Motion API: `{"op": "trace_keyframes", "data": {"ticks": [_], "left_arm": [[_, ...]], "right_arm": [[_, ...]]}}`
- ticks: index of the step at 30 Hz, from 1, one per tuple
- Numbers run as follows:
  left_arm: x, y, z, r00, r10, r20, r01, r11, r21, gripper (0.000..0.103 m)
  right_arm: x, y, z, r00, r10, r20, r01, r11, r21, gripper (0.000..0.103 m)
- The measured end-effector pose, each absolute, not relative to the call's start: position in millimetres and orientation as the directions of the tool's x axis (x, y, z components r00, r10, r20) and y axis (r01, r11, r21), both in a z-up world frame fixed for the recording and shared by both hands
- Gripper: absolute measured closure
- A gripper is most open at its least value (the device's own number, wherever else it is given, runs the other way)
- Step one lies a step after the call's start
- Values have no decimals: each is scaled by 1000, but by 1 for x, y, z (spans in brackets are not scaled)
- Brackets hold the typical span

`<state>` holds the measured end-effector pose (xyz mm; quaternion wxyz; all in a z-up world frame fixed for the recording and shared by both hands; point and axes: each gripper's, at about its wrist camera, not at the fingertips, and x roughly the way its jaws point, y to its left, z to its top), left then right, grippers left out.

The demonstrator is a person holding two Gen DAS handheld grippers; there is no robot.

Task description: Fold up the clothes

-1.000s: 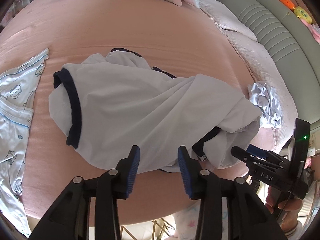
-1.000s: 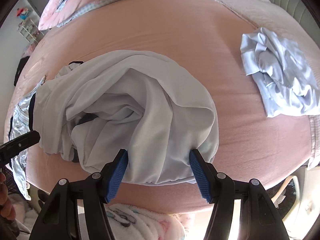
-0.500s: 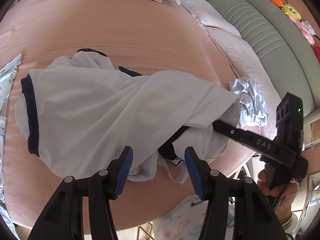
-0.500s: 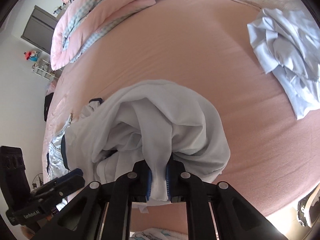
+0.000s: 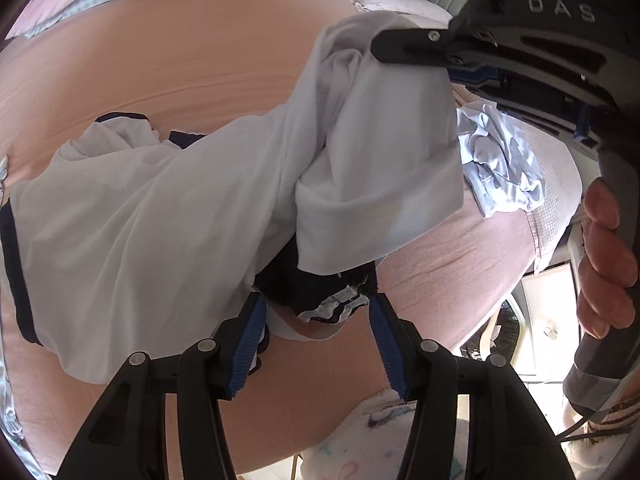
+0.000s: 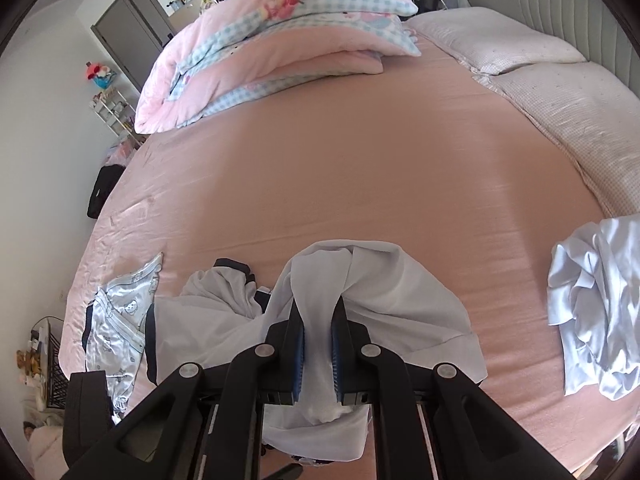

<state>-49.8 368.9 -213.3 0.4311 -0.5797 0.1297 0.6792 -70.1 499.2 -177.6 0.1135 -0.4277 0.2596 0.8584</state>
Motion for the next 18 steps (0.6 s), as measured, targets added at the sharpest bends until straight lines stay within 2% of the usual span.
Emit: {"op": "trace_keyframes", "data": {"ticks": [8, 14, 16, 17, 18], "left_arm": [[-47, 392, -231, 90, 388, -917, -752, -578, -318, 52], [-62, 391, -247, 98, 376, -922, -705, -628, -331, 53], [-64, 389, -247, 90, 388, -917, -693, -637, -337, 59], [-64, 387, -247, 86, 392, -916, -688, -641, -339, 69], [-64, 386, -246, 82, 396, -915, -684, -645, -340, 74]], "right_arm": [[-80, 512, -176, -622, -48, -782, -411, -830, 378, 94], [-84, 520, -178, -621, -45, -783, -416, -827, 378, 94], [-85, 521, -180, -612, -45, -790, -418, -829, 371, 94], [-85, 521, -181, -608, -45, -793, -419, -830, 368, 94], [-86, 522, -182, -603, -45, -796, -420, -831, 365, 93]]}}
